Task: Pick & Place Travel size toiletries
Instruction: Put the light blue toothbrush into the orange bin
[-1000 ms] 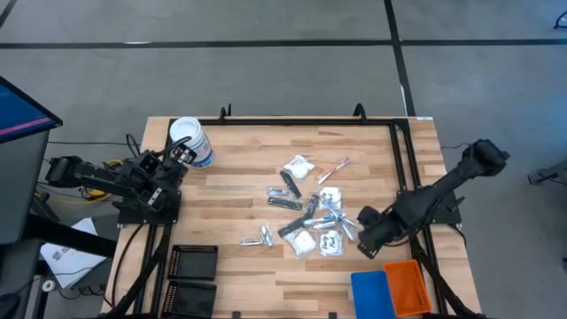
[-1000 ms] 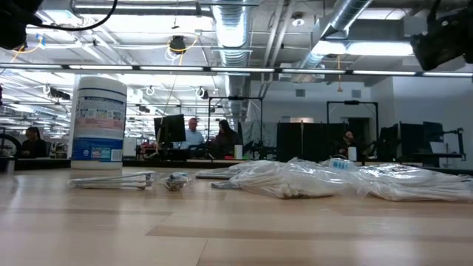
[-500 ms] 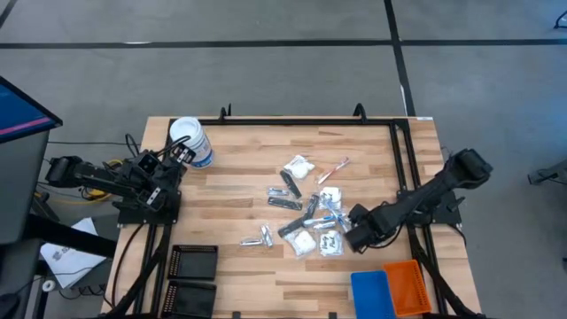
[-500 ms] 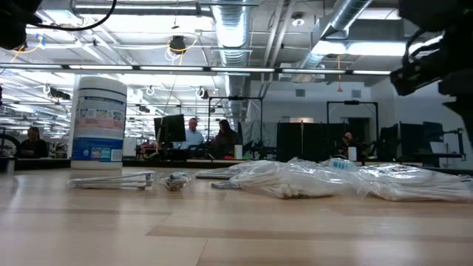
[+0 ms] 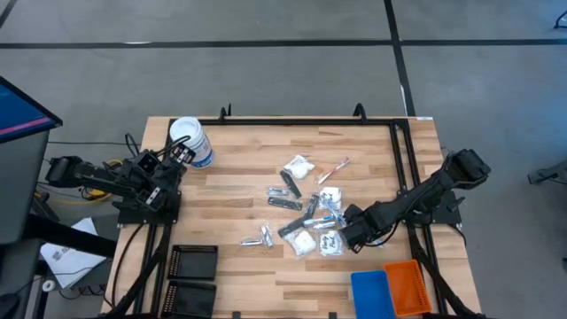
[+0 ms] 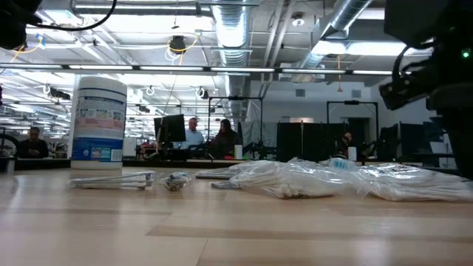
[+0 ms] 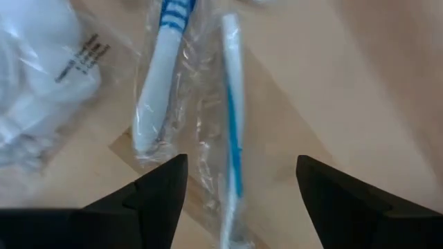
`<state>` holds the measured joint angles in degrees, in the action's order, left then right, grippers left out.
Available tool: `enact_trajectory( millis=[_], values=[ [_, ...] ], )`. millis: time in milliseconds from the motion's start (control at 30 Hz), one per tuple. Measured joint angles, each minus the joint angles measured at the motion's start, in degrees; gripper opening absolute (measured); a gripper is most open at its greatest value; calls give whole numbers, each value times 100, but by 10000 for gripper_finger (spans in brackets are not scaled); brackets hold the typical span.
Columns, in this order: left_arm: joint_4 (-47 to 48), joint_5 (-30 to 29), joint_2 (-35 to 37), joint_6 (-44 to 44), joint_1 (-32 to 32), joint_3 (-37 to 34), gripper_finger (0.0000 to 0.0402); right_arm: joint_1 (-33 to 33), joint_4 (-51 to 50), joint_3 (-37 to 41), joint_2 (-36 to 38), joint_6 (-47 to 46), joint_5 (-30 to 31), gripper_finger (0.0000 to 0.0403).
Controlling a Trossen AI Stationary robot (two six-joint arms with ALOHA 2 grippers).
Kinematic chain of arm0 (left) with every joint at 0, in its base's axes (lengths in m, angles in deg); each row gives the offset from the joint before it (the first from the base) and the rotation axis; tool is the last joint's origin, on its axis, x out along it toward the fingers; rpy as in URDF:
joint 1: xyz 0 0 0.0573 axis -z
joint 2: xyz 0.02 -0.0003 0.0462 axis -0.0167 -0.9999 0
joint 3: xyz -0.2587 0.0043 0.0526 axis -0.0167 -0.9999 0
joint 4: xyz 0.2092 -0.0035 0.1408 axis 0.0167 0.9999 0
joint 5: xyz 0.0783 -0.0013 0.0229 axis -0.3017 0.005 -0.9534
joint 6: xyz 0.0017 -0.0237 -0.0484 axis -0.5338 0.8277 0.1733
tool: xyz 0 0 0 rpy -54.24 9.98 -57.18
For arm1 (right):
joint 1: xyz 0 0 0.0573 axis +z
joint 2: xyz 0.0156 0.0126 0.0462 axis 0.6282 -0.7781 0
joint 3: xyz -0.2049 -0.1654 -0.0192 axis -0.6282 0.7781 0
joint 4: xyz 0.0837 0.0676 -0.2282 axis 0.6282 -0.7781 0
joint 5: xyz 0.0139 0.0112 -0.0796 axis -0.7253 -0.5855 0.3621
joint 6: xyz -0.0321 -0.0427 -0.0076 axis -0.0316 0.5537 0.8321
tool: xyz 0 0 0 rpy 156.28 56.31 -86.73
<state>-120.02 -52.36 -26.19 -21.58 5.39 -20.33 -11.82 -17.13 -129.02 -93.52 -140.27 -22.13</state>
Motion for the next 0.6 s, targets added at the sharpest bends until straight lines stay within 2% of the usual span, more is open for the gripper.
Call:
enact_trajectory(
  millis=[200, 300, 433, 600],
  values=[
    [-2, 0, 0, 19, 1, 0, 11, 2, 174, 235, 0, -114, -37, 261],
    [-4, 0, 0, 19, 0, -2, 11, -14, 50, 286, 0, -173, -35, 242],
    [-11, 0, 0, 18, 1, -2, 11, -48, 216, 443, 28, -248, -65, 185],
    [-11, 2, 0, 19, 1, -2, 11, -59, 521, 593, 39, -328, -205, 89]
  ],
)
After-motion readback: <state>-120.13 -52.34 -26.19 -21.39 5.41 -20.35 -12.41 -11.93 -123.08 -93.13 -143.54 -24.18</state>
